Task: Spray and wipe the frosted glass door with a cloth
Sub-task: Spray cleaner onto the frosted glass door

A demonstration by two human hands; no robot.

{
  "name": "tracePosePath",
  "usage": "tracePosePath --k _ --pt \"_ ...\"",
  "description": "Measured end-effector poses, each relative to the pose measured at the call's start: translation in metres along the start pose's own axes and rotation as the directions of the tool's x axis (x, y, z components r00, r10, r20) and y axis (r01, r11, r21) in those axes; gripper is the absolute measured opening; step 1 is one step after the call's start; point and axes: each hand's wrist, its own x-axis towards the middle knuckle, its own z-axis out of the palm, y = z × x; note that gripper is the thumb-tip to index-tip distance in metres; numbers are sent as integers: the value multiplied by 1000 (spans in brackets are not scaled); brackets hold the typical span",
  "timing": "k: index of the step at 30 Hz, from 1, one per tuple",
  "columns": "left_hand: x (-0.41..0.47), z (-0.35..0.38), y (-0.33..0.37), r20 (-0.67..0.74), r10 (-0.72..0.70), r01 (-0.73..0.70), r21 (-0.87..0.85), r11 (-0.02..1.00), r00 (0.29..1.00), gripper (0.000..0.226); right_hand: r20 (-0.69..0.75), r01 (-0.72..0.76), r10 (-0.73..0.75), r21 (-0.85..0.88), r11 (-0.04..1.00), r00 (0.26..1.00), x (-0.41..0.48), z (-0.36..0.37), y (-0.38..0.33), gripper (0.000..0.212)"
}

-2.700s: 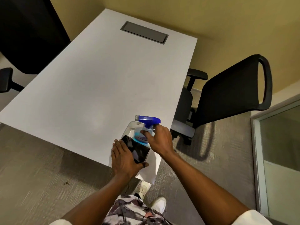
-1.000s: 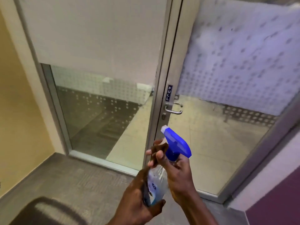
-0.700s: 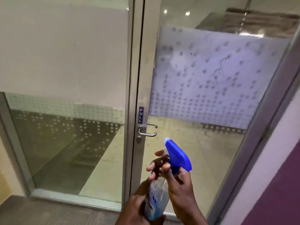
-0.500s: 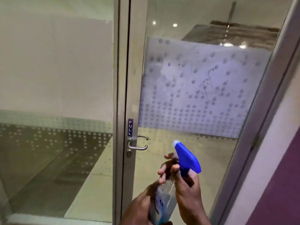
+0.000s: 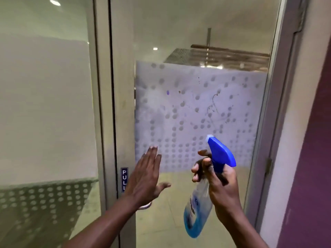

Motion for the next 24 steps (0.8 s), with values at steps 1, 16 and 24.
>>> tracePosePath --k 1,16,24 --pt "20 2 -16 -20 -3 4 40 999 1000 114 -10 13 -13 -25 1000 1000 8 4 -1 86" --pt "141 59 -111 -29 38 -32 189 981 999 163 -111 60 -86 -219 974 990 121 43 -7 40" --pt "139 60 -109 -41 21 -12 214 977 999 167 -194 52 -94 -212 976 976 144 26 7 56"
